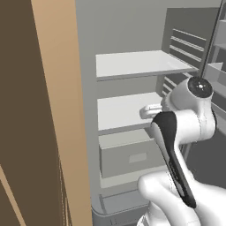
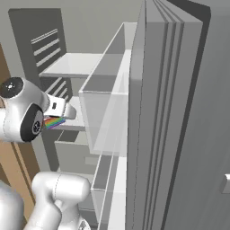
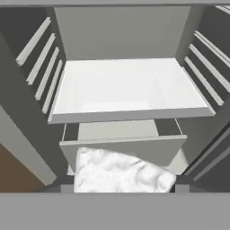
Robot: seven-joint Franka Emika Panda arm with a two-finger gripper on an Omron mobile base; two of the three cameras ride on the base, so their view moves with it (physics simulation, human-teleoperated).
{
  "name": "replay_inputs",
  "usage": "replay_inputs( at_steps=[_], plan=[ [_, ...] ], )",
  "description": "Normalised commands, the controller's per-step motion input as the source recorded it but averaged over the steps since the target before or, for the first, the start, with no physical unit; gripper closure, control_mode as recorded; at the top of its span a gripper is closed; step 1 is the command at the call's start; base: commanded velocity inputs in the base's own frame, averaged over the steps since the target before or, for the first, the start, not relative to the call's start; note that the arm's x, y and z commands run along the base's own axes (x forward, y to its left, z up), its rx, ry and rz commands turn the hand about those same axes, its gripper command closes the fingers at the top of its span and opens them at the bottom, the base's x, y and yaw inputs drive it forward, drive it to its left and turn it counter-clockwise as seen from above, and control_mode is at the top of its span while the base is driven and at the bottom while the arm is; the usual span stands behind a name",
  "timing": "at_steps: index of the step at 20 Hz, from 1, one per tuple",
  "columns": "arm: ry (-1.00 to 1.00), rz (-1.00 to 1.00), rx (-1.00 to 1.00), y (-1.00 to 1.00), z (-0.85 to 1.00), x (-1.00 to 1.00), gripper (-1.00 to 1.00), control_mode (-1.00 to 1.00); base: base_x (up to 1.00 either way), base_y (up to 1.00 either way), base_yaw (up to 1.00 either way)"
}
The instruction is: Take the cupcake and cake from the fridge and place them on the empty tray on the dining counter.
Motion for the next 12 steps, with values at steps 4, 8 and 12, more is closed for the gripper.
replay_inputs(
  at_steps=[4, 8, 12],
  plan=[
    [-0.08, 0.01, 0.00, -0.02, 0.07, -1.00, 1.00, -1.00, 0.00, 0.00, 0.00],
    [-0.04, 0.00, 0.00, 0.00, 0.07, -0.80, 1.00, -1.00, 0.00, 0.00, 0.00],
    [-0.04, 0.00, 0.00, 0.00, 0.06, -0.57, 1.00, -1.00, 0.00, 0.00, 0.00]
  ],
)
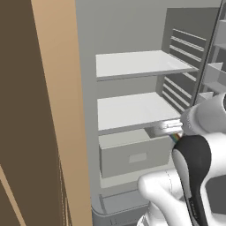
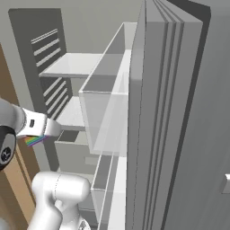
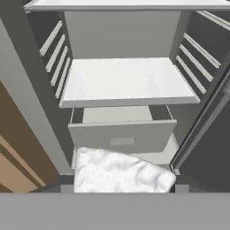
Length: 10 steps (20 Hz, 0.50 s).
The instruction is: Take the cupcake and cake from the fridge and place them on the empty tray on the dining counter.
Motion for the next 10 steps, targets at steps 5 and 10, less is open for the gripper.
replay_inputs(
  at_steps=[5, 10],
  plan=[
    [-0.05, 0.00, 0.00, -0.01, 0.13, -0.35, 1.00, -1.00, 0.00, 0.00, 0.00],
    [0.00, 0.00, 0.00, 0.00, 0.00, 0.00, 1.00, 1.00, 0.00, 0.00, 0.00]
  ],
)
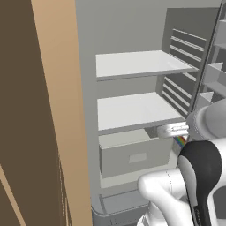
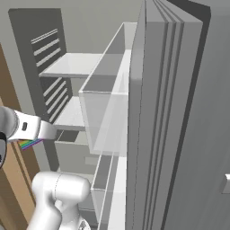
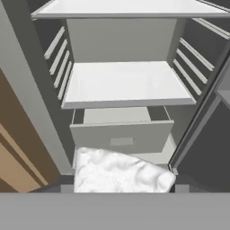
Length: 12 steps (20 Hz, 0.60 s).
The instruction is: Take the cupcake and cake from the fridge and place them on the empty tray on the dining counter.
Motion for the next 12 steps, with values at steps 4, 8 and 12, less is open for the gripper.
replay_inputs(
  at_steps=[4, 8, 12],
  plan=[
    [0.00, 0.00, 0.00, 0.00, 0.00, 0.00, 1.00, 1.00, -0.08, 0.00, 0.00],
    [0.00, 0.00, 0.00, 0.00, 0.00, 0.00, 1.00, 1.00, -0.66, -0.06, 0.00],
    [0.00, 0.00, 0.00, 0.00, 0.00, 0.00, 1.00, 1.00, -0.98, -0.15, 0.02]
  ],
)
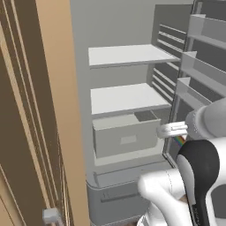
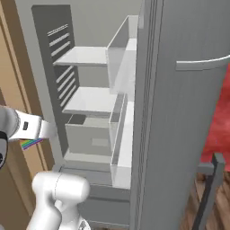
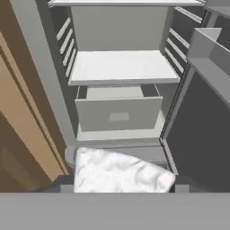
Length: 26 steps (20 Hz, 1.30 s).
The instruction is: Take the cupcake and cake from the fridge and place them on the empty tray on the dining counter.
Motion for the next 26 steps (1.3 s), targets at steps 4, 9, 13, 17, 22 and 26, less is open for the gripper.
replay_inputs(
  at_steps=[4, 9, 13, 17, 22, 26],
  plan=[
    [0.00, 0.00, 0.00, 0.00, 0.00, 0.00, 1.00, 1.00, -1.00, -0.19, 0.03],
    [0.00, 0.00, 0.00, 0.00, 0.00, 0.00, 1.00, 1.00, -1.00, -0.29, 0.00],
    [0.00, 0.00, 0.00, 0.00, 0.00, 0.00, 1.00, 1.00, -1.00, -0.47, -0.02],
    [0.00, 0.00, 0.00, 0.00, 0.00, 0.00, 1.00, 1.00, -0.98, -0.65, -0.20],
    [0.00, 0.00, 0.00, 0.00, 0.00, 0.00, 1.00, 1.00, -0.71, -0.71, -0.37],
    [0.00, 0.00, 0.00, 0.00, 0.00, 0.00, 1.00, 1.00, -0.13, -0.71, -0.42]
  ],
)
